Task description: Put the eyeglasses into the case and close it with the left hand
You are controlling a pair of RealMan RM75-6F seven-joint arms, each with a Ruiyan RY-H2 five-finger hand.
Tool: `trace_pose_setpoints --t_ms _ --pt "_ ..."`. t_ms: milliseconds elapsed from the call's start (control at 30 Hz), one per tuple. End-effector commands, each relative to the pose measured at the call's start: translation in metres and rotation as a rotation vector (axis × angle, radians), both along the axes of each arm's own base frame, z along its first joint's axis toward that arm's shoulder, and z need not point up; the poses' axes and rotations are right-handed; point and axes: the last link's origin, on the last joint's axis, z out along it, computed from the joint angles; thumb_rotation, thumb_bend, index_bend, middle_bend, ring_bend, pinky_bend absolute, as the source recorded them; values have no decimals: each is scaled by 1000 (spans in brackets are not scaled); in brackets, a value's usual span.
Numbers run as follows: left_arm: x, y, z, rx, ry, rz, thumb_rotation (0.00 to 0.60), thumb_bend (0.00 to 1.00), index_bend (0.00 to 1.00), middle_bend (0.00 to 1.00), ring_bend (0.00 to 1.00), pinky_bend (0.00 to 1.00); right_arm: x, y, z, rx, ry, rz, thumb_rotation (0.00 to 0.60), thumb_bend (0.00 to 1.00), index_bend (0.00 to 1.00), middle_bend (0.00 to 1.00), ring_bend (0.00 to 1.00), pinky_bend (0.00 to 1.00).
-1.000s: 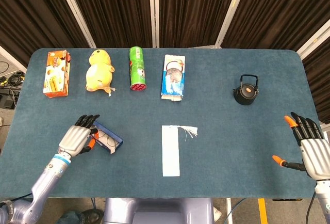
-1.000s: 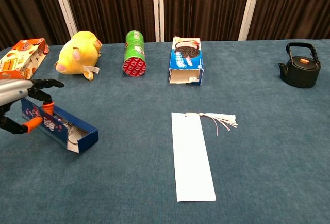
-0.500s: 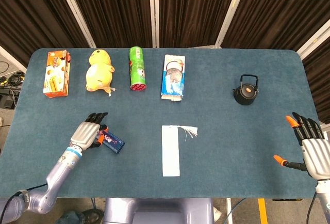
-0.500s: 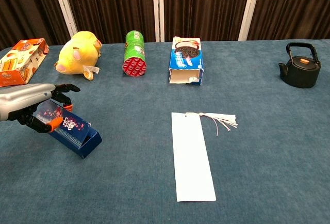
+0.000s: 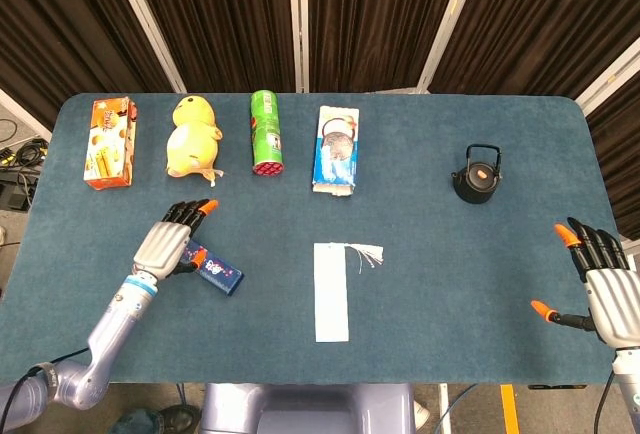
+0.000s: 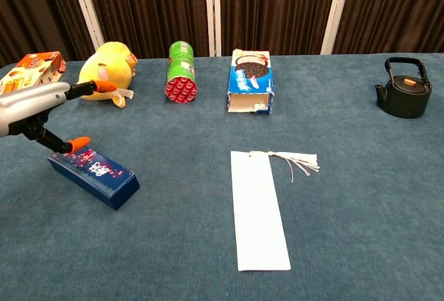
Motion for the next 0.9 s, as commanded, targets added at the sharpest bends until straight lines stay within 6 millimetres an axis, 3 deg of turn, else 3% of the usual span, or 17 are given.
trace_pose_setpoints --t_ms 33,100,167,567,733,900 --pt "0 -4 6 -67 14 -23 600 292 0 0 0 0 0 0 0 1 0 0 600 0 0 0 0 0" --pt "-8 -8 6 -138 83 -38 600 177 0 0 0 0 0 0 -1 3 1 1 600 0 0 0 0 0" --pt "-12 -10 4 -171 118 -38 600 136 0 0 0 0 1 0 -1 4 1 2 600 0 0 0 0 0" --pt "-16 -1 -25 -194 174 -24 600 157 69 3 0 0 0 -1 -1 3 3 -3 600 0 0 0 0 0" --pt "-15 5 -25 -181 177 -8 600 214 243 154 87 57 -2 -2 -1 4 2 -8 600 0 0 0 0 0" --pt "-14 7 -25 -182 174 1 600 241 494 379 274 258 -1 -2 -2 7 3 -7 600 0 0 0 0 0"
